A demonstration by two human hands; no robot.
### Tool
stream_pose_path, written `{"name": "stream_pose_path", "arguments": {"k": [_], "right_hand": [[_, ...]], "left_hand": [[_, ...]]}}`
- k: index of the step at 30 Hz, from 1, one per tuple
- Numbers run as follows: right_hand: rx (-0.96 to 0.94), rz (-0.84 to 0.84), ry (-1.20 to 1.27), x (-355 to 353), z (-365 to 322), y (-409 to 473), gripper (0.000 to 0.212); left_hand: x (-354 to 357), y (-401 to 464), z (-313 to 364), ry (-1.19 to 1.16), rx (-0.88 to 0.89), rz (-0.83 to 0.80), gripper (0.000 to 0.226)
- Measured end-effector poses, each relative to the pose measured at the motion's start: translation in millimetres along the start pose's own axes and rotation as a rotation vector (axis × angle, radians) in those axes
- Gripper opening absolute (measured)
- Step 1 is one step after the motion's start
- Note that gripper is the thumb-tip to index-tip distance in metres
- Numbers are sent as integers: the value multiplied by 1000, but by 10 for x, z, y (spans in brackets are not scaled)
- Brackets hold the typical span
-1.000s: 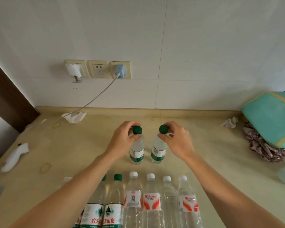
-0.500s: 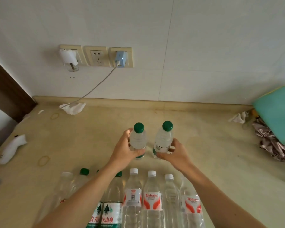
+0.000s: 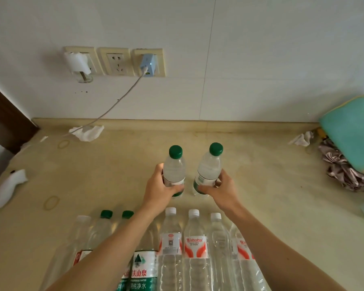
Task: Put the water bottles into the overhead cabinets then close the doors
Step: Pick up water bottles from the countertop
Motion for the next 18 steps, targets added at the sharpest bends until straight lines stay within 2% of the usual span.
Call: {"name": "stream_pose_path", "arguments": {"k": [8,13,18], "right_hand": [[-128,93,85,-128,-587,-728,58],[-254,134,137,-267,-1197,-1357,59],[-417,173,197,-534,-1976,-2102,51]], "left_hand": [[-401,-129,614,-128,169,40,56],[-784,-210,1436,-217,356,78,60],[-1172,-318,2555,-270,580,104,63]]}}
Point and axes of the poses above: each hand's wrist, its own y-axis towards the middle knuckle, its own x-axis out of the palm, z = x × y, the point moved 6 cm from there along y, towards the middle knuckle, and after that the axes turned 12 degrees about x, right-handed, at the moved point
